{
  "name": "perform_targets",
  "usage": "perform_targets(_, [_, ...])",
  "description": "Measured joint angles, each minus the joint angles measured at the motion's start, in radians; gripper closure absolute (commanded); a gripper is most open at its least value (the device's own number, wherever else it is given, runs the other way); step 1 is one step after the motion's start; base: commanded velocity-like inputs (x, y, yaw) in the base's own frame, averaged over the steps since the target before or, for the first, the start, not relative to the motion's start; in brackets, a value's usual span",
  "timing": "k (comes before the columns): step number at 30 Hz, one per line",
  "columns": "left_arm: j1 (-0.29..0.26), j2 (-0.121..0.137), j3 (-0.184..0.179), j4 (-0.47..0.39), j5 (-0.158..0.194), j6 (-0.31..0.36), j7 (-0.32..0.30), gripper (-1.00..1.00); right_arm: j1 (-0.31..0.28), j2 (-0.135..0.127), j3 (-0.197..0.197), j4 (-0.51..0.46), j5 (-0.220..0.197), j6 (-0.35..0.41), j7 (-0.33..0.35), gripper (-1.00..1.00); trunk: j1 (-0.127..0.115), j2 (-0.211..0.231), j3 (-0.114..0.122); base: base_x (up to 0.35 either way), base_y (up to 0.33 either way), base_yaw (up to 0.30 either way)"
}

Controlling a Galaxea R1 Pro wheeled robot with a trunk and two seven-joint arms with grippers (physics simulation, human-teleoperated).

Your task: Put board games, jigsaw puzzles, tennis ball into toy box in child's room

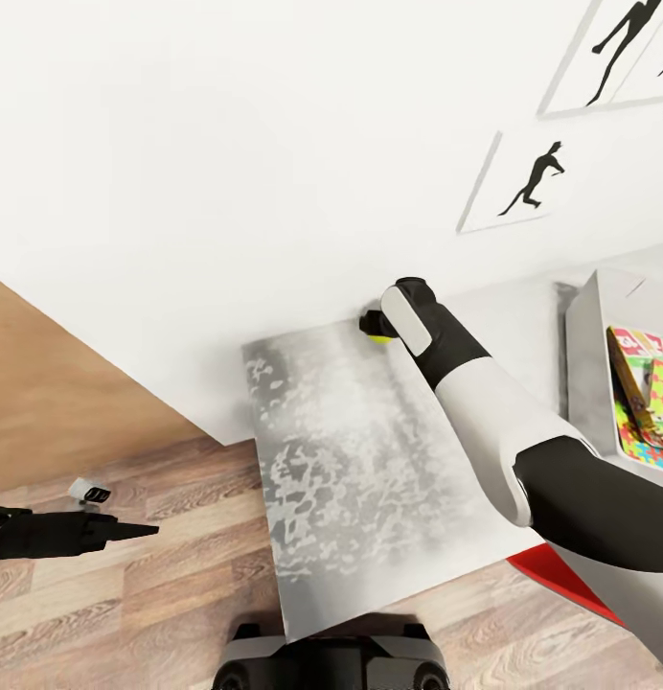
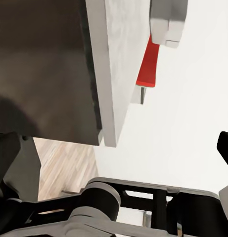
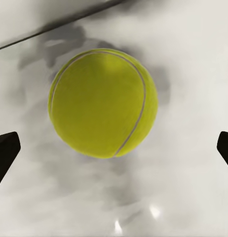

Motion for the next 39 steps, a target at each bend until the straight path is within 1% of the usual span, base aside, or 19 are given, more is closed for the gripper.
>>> perform_targets(11, [0.000,0.000,0.000,0.000,0.000,0.000,0.000,-1.00,-0.005,0.000,0.000,-0.003,0.001,0.000,0.000,-1.00,0.000,0.000,-0.017,0.000,0.000,0.000])
perform_targets(19, [0.000,0.000,0.000,0.000,0.000,0.000,0.000,-1.00,-0.033,0.000,0.000,-0.003,0.000,0.003,0.000,-1.00,0.000,0.000,-0.030,0.000,0.000,0.000])
perform_targets(29, [0.000,0.000,0.000,0.000,-0.001,0.000,0.000,-1.00,-0.039,0.000,0.000,-0.003,0.000,0.002,0.000,-1.00,0.000,0.000,-0.046,0.000,0.000,0.000])
perform_targets(39, [0.000,0.001,0.000,0.000,-0.002,0.000,0.000,-1.00,-0.037,0.000,0.003,-0.005,0.001,-0.004,0.000,-1.00,0.000,0.000,-0.049,0.000,0.000,0.000])
